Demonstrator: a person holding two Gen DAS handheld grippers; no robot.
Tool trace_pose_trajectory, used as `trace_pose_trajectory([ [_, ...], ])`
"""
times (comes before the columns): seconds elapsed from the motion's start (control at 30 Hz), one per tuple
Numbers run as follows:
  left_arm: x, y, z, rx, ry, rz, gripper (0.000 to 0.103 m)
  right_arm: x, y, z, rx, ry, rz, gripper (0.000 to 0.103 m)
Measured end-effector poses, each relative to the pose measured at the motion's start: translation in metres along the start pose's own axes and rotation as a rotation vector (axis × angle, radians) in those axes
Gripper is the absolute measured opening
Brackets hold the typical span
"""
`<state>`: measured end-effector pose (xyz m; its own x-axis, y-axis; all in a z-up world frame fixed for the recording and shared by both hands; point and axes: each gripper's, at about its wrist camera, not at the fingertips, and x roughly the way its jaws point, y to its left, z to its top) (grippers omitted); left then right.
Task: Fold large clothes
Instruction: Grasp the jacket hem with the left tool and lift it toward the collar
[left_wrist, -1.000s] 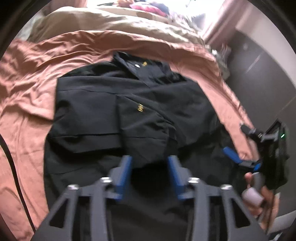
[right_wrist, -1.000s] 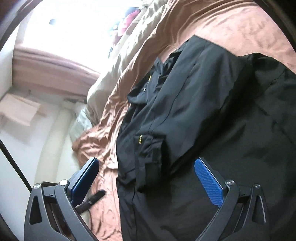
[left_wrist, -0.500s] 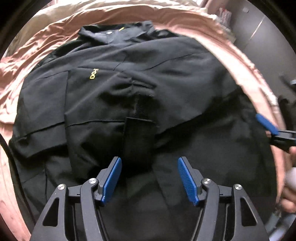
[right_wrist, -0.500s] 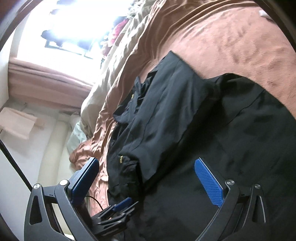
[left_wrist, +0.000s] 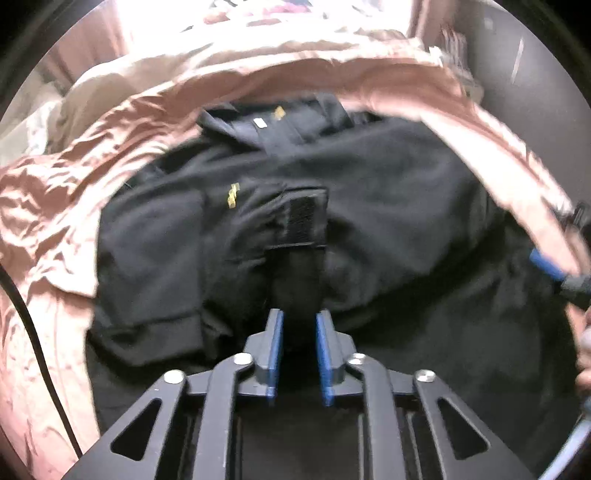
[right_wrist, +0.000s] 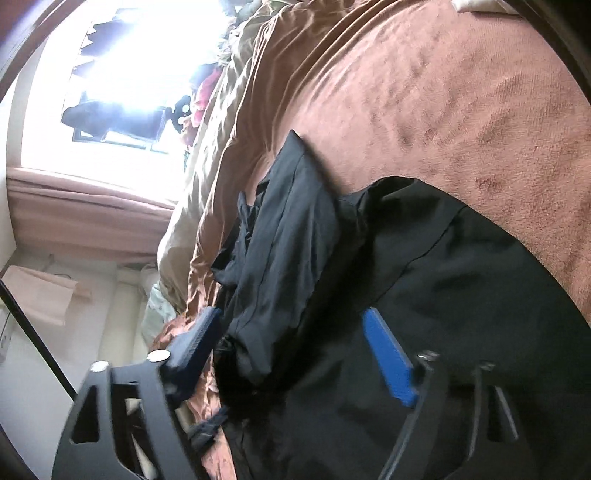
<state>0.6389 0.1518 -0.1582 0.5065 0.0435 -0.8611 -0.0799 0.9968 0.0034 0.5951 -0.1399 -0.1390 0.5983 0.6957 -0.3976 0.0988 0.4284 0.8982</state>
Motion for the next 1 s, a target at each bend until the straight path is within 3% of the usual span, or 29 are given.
trace_pose_trajectory([
  [0.13,-0.021,0.033,0.019,-0.098,-0.070,-0.004,0.009,0.009,0.001,-0.003,-0.015,0.010,-0.010,0.056],
  [0.37,-0.017,0.082,0.023,-0.231,-0.102,-0.021,0.007,0.017,-0.001,0.012,-0.033,0.013,-0.051,0.055],
  [0.53,-0.003,0.120,0.009,-0.316,-0.102,0.046,0.007,0.021,0.001,0.020,-0.030,0.006,-0.071,0.055],
  [0.63,0.006,0.146,-0.008,-0.388,-0.067,0.089,0.007,0.022,0.000,0.023,-0.026,0.002,-0.078,0.055],
  [0.73,0.014,0.174,-0.028,-0.488,0.001,0.063,0.008,0.020,-0.001,0.022,-0.021,0.006,-0.079,0.056],
  [0.87,0.007,0.186,-0.038,-0.502,0.031,0.095,0.008,0.017,0.001,0.022,-0.037,0.007,-0.083,0.055],
  [0.93,-0.005,0.191,-0.038,-0.513,0.004,0.083,0.014,0.017,0.001,0.021,-0.042,0.007,-0.081,0.055],
  [1.0,-0.013,0.194,-0.036,-0.522,-0.025,0.075,0.046,0.019,0.001,0.022,-0.045,0.008,-0.077,0.055],
])
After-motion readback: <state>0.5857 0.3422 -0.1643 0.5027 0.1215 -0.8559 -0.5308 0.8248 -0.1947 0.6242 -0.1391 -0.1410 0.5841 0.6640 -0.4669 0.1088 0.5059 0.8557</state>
